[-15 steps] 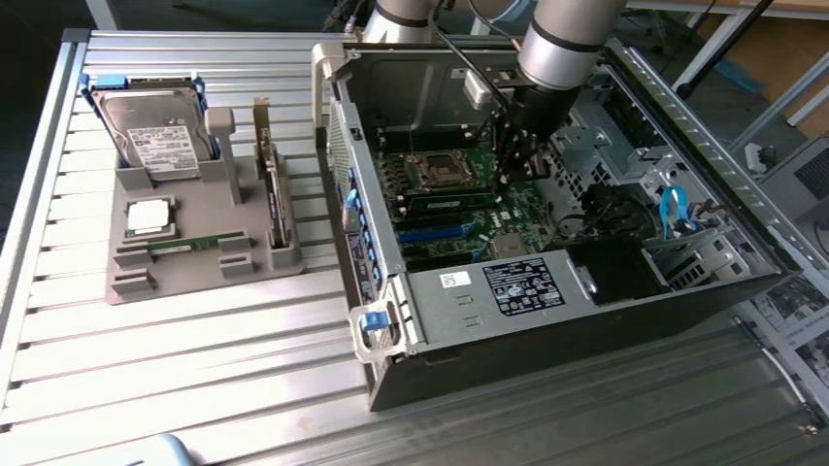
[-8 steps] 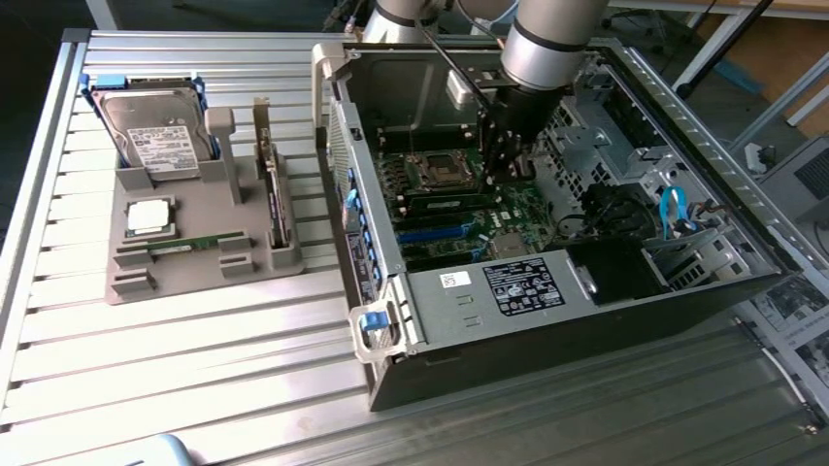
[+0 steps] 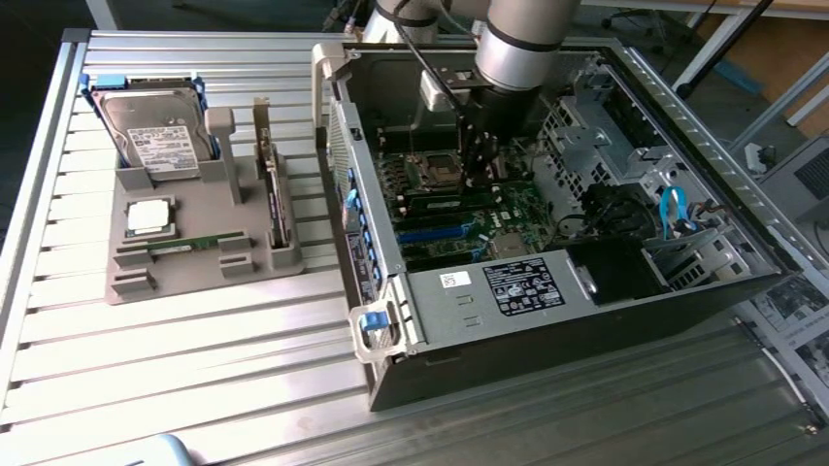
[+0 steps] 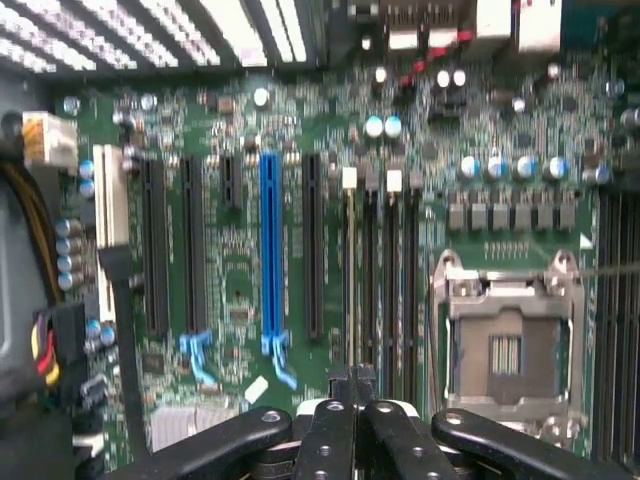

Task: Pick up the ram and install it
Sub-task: 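Press down the ram until it locks into place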

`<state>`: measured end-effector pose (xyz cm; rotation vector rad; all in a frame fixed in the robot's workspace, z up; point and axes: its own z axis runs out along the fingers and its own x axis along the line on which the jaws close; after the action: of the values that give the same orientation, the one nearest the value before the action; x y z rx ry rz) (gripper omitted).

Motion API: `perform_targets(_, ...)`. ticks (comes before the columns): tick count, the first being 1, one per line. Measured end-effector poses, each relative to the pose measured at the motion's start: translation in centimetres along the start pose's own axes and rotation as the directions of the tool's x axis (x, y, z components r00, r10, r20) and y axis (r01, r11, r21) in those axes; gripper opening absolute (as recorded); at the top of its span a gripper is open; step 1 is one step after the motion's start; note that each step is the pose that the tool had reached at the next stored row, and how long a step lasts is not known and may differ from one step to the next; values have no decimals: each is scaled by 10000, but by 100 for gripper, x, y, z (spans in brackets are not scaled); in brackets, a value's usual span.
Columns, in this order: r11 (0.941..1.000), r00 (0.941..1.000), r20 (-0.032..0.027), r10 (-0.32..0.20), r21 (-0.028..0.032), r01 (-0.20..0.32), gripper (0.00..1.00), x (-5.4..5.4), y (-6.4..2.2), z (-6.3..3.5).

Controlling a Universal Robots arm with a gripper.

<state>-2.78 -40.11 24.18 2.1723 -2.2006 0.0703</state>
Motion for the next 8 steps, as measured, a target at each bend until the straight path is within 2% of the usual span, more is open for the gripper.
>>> perform_targets(3,10000,10000,0,0,5,0,11,2,144,0)
perform_targets(8,10000,10000,0,1,8,-1,11,4,320,2)
